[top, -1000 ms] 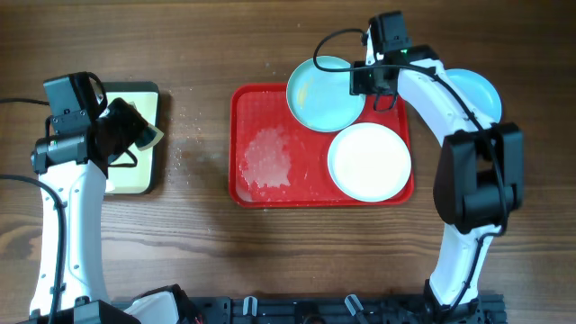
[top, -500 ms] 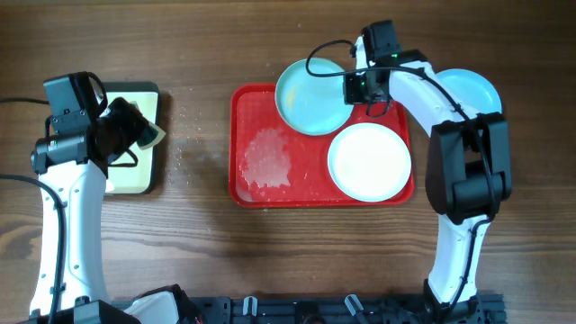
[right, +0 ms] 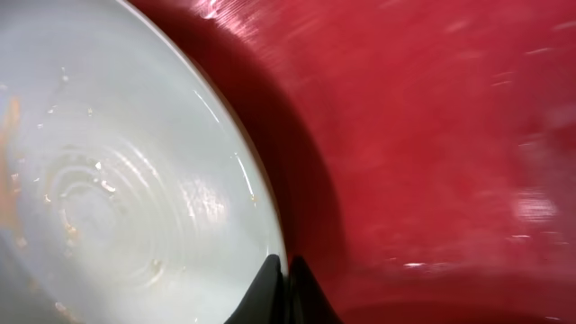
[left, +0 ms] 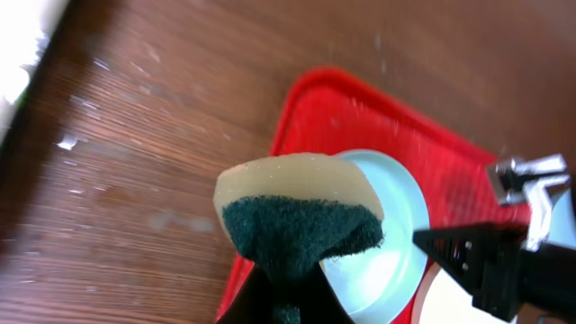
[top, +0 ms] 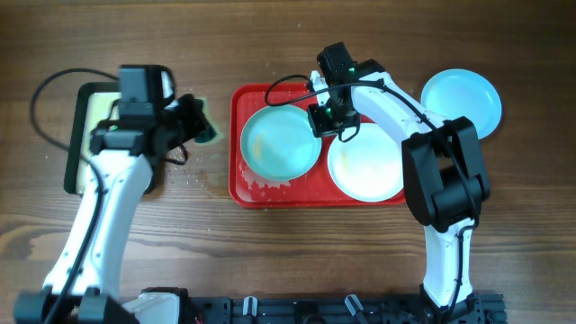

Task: Clean dirty plates on tray and stack at the side
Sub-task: 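Hold the second blue plate with the right gripper and scrub it with the sponge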

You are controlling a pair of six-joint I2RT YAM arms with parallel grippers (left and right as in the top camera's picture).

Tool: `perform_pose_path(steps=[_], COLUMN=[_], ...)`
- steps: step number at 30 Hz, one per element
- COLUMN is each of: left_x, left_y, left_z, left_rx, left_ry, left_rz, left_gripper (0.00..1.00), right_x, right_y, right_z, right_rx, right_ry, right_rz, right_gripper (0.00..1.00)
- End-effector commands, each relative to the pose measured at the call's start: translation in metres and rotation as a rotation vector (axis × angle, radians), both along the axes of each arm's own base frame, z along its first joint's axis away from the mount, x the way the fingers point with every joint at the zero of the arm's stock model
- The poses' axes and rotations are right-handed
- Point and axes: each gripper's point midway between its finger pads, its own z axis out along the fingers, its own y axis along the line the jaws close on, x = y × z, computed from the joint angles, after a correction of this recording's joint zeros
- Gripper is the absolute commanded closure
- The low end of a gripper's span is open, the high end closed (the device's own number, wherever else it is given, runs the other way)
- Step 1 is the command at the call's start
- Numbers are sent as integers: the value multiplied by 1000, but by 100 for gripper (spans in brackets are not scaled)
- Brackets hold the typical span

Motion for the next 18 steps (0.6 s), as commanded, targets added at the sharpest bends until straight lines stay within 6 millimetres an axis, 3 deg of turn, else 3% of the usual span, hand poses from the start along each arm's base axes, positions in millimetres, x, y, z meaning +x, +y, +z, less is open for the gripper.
perform_pose_path(steps=[1,7,12,16,18], left_x=[1,0,-7,0,3], left_y=[-45,-100,-136,-140,-124], left_z=[-46,-109,-143,-162,-175], left_rx=[6,-35,-55,-50,41], left_ry=[112,246,296,294,303], left_rz=[-132,-193,-273,-275,-235], left_gripper=[96,96,96,96,96], right_x=[-16,-11,-8,-10,-10], right_y=[17,19,20,20,20], right_z=[-3,-2,-2,-2,-2], right_rx=[99,106,110,106,106], right_ry=[42,47,62,69,69], right_rz=[131,59,-13,-13,-13], right_gripper=[96,96,96,96,96])
